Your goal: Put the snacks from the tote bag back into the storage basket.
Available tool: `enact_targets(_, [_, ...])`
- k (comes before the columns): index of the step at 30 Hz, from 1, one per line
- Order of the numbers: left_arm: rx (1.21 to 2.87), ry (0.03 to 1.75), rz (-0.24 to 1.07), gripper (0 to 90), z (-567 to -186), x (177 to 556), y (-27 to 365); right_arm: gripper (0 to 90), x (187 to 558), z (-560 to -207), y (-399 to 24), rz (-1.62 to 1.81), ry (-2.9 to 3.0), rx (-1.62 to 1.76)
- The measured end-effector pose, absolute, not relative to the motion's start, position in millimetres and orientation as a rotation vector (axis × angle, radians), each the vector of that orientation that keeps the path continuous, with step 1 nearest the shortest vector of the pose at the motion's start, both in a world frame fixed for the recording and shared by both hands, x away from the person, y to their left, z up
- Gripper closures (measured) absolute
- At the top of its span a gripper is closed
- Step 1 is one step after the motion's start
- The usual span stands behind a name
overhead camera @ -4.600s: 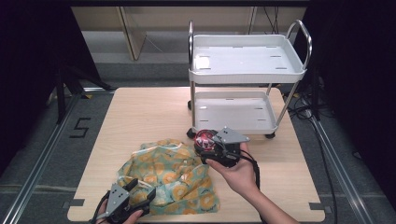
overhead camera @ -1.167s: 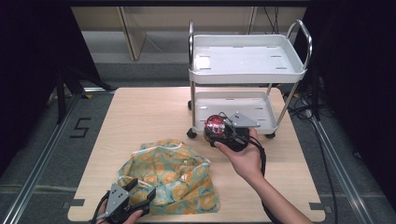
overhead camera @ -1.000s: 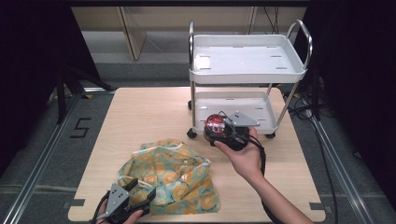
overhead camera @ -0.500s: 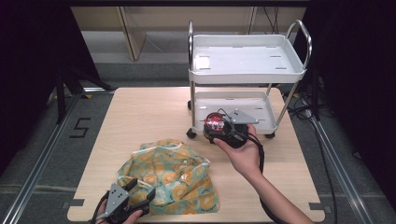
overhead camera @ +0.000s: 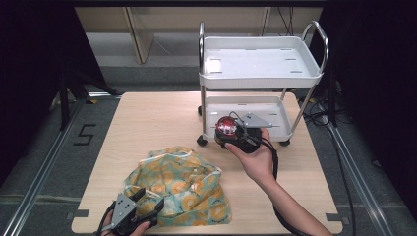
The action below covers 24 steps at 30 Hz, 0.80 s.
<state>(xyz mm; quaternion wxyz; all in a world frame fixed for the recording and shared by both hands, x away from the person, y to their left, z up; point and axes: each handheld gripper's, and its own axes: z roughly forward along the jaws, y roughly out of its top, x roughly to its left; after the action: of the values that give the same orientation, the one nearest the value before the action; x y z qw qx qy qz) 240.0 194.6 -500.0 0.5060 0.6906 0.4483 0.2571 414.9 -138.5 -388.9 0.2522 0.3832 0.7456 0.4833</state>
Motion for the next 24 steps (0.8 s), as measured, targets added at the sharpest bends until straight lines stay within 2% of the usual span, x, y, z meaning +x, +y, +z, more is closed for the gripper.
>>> enact_targets(24, [1.666, 1.082, 0.620, 24.2, -499.8, 240.1, 194.9, 26.6, 430.2, -388.7, -136.0, 1.293, 2.003, 1.042])
